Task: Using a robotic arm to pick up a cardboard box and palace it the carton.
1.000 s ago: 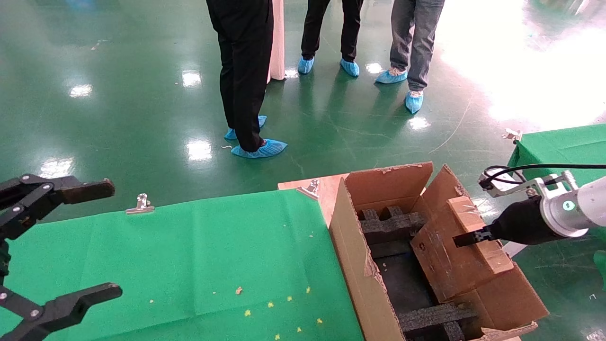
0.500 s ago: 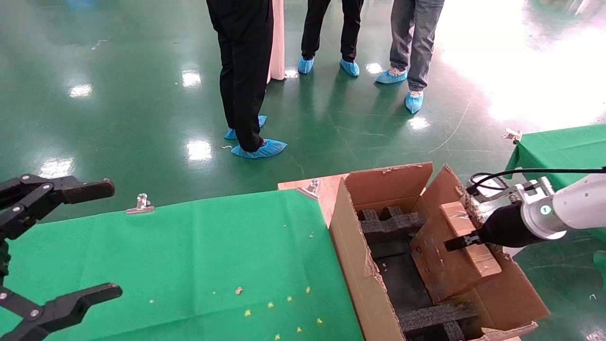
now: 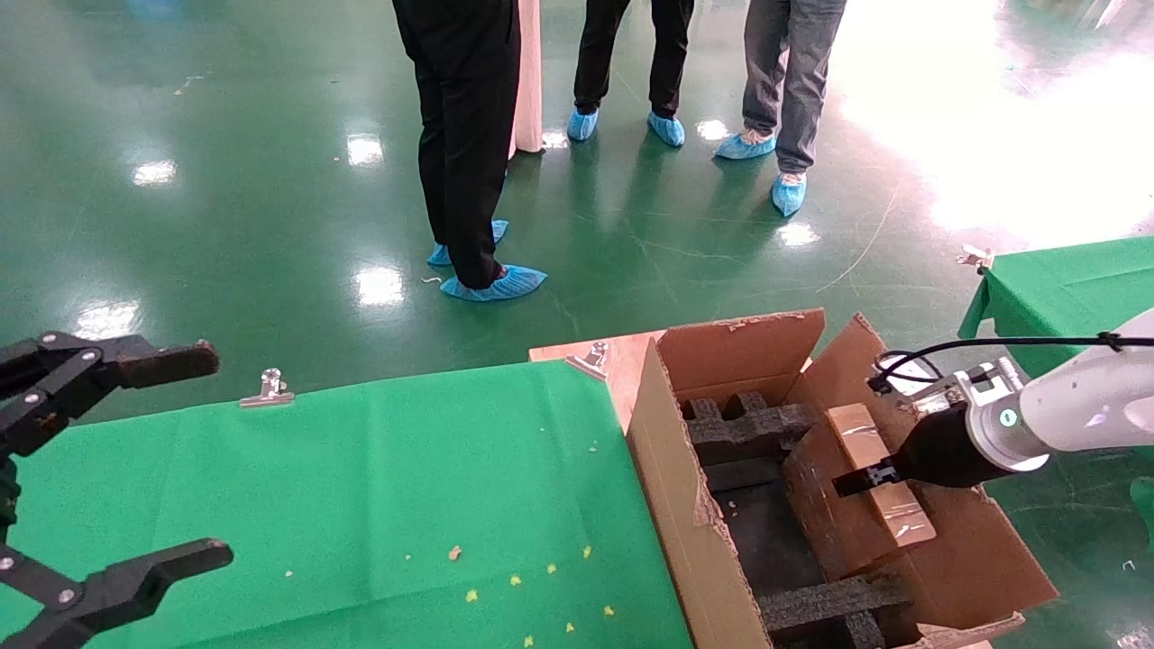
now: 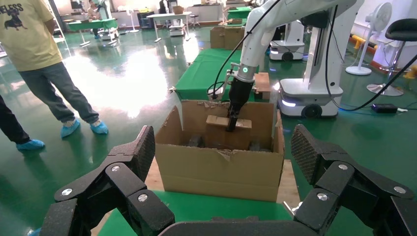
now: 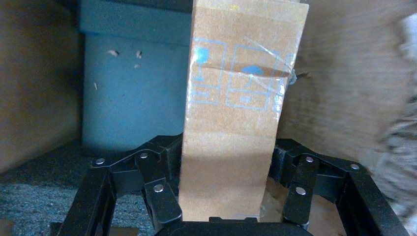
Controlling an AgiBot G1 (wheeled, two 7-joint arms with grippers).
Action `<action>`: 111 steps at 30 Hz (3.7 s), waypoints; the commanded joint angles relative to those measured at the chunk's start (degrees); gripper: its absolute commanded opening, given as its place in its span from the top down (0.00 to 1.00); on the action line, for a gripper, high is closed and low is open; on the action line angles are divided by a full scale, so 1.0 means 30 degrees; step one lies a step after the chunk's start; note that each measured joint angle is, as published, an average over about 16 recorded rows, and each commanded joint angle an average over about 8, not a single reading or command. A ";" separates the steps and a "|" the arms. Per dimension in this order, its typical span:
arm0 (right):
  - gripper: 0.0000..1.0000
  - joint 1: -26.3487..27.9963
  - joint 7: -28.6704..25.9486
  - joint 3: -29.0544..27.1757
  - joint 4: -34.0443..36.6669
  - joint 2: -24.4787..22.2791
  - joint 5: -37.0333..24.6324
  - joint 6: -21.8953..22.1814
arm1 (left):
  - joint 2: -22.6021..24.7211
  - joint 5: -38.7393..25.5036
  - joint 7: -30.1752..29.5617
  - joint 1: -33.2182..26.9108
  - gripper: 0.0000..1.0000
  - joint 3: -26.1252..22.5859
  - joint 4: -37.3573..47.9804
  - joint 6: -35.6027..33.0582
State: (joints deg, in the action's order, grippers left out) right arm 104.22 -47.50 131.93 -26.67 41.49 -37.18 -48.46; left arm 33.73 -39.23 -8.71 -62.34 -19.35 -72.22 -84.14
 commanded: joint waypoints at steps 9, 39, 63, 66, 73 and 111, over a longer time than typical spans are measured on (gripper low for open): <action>0.56 -0.1067 0.1163 -0.0484 0.1816 0.0696 0.0675 -0.0913 | -0.0001 0.0002 0.0001 0.0002 0.00 -0.0001 0.0002 0.0002; 0.00 -0.0806 0.1398 -0.0496 0.1859 0.0710 0.0572 -0.0986 | -0.0003 0.0004 0.0004 0.0002 0.00 -0.0003 0.0009 0.0004; 0.00 0.5830 0.5867 -0.1585 -0.3552 -0.0459 -0.0821 0.0593 | -0.0004 0.0007 0.0007 0.0001 0.00 -0.0008 0.0010 0.0006; 0.00 0.6979 0.7097 -0.2022 -0.5956 -0.1266 -0.1059 0.1131 | -0.0005 0.0008 0.0007 0.0000 0.00 -0.0009 0.0010 0.0006; 0.00 0.8613 0.9586 -0.3132 -1.1156 -0.3357 -0.1053 0.1842 | -0.0006 0.0010 0.0008 0.0001 0.00 -0.0010 0.0011 0.0007; 0.00 -0.0550 1.1170 -1.7970 -1.4118 -0.3325 -0.1178 -0.4069 | -0.0010 0.0021 0.0014 0.0001 0.00 -0.0015 0.0020 0.0013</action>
State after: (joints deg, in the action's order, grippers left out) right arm 102.57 -13.99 78.02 -69.02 31.52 -40.71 -60.67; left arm 33.70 -39.17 -8.67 -62.33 -19.39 -72.16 -84.10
